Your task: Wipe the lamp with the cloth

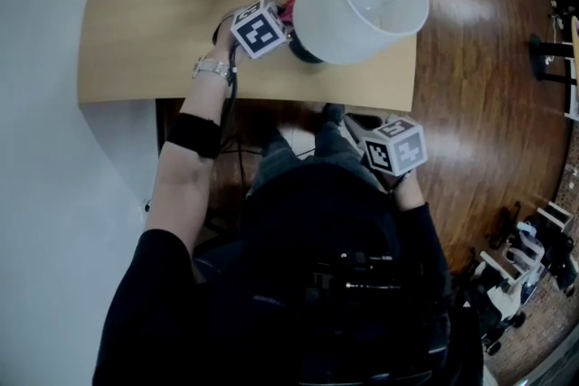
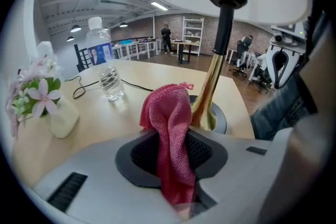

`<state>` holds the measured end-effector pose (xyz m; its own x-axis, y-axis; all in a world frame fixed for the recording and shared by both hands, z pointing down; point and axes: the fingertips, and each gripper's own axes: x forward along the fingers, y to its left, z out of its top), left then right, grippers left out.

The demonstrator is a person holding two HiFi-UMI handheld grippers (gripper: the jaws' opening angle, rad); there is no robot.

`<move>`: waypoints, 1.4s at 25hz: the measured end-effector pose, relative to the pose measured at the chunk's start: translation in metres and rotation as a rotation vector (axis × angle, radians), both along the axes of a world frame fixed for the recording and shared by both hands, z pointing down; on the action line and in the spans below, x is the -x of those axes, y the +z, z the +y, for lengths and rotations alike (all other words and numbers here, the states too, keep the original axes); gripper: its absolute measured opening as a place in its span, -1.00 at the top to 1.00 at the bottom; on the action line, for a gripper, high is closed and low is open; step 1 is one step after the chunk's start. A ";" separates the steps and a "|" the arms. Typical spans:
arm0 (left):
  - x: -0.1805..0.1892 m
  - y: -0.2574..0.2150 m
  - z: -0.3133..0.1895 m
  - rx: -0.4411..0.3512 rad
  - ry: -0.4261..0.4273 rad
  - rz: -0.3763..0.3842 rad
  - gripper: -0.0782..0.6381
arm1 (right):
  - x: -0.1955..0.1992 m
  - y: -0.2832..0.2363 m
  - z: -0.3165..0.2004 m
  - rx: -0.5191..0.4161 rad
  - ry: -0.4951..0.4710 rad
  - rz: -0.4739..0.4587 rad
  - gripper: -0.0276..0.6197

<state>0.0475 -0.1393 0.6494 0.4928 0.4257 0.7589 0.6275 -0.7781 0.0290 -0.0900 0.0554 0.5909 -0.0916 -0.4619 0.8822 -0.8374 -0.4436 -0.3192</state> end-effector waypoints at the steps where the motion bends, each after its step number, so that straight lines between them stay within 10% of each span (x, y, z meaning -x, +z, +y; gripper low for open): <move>1: 0.000 0.002 0.002 -0.001 0.015 -0.005 0.46 | 0.001 -0.001 0.001 0.001 0.000 0.000 0.90; 9: -0.011 0.013 0.023 0.050 0.066 0.000 0.46 | -0.002 0.000 -0.001 0.003 -0.001 -0.001 0.90; 35: 0.030 0.022 0.020 0.036 -0.363 0.035 0.46 | 0.005 0.007 -0.019 -0.008 -0.099 -0.025 0.90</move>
